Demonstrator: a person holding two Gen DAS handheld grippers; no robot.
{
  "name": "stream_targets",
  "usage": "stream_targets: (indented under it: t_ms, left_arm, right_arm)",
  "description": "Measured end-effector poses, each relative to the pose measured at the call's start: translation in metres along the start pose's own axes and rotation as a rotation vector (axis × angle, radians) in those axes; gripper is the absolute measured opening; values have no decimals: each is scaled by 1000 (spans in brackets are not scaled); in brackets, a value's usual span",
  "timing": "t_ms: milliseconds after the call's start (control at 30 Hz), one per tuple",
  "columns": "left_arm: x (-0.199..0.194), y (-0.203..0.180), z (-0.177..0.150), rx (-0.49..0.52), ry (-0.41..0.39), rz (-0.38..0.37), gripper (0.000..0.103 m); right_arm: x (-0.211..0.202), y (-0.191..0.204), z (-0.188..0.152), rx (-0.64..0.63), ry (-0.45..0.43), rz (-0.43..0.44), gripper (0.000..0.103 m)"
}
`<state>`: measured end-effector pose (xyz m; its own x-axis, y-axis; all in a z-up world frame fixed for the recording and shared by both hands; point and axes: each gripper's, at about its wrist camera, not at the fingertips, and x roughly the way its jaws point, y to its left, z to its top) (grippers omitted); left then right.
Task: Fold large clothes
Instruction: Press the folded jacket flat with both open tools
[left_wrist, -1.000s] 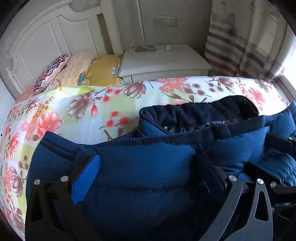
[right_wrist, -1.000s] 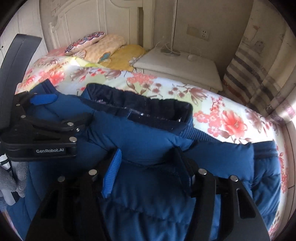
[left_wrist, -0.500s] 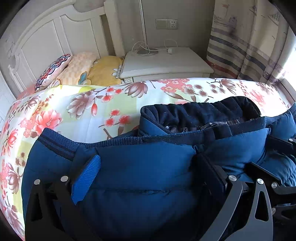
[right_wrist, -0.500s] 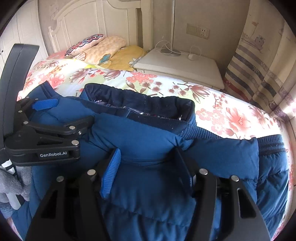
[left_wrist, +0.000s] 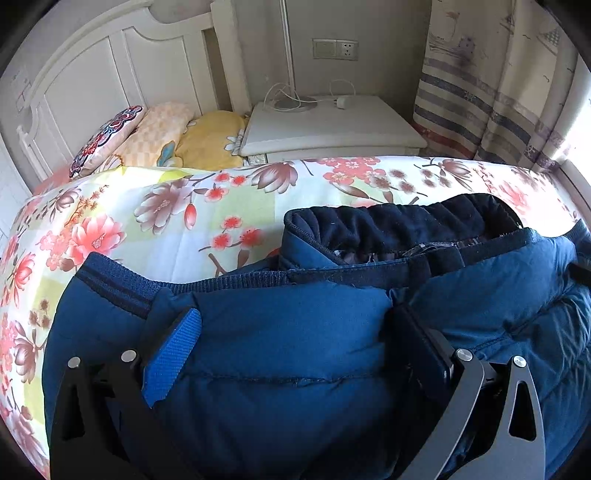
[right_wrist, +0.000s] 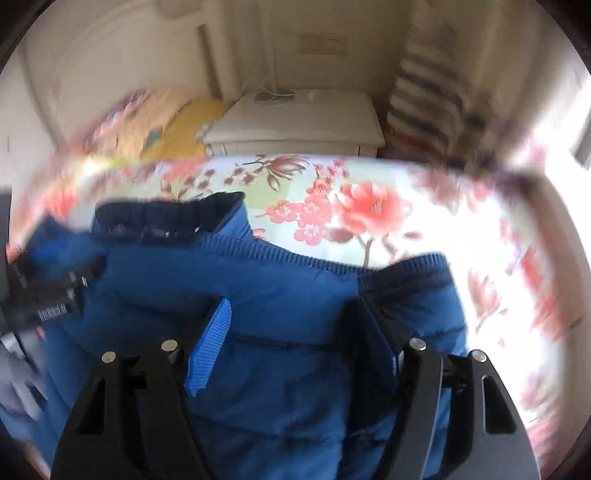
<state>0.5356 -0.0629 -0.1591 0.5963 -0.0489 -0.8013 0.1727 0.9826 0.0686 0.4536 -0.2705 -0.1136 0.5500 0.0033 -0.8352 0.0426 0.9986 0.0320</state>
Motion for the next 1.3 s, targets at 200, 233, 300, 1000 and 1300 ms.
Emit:
stream_targets:
  t_ms: [200, 233, 300, 1000, 1300]
  left_arm:
    - [0, 1, 0, -16, 3, -17, 99]
    - [0, 1, -1, -15, 2, -15, 99]
    - [0, 1, -1, -14, 2, -13, 99]
    - [-5, 114, -11, -230, 44, -106, 99]
    - [-6, 110, -11, -237, 4, -69, 99]
  right_arm:
    - [3, -57, -23, 242, -41, 29, 70]
    - [1, -57, -24, 240, -49, 32, 70]
    - [-2, -50, -19, 195, -24, -2, 70]
    - [0, 0, -35, 95, -5, 17, 92]
    - [5, -4, -33, 121, -14, 55, 92]
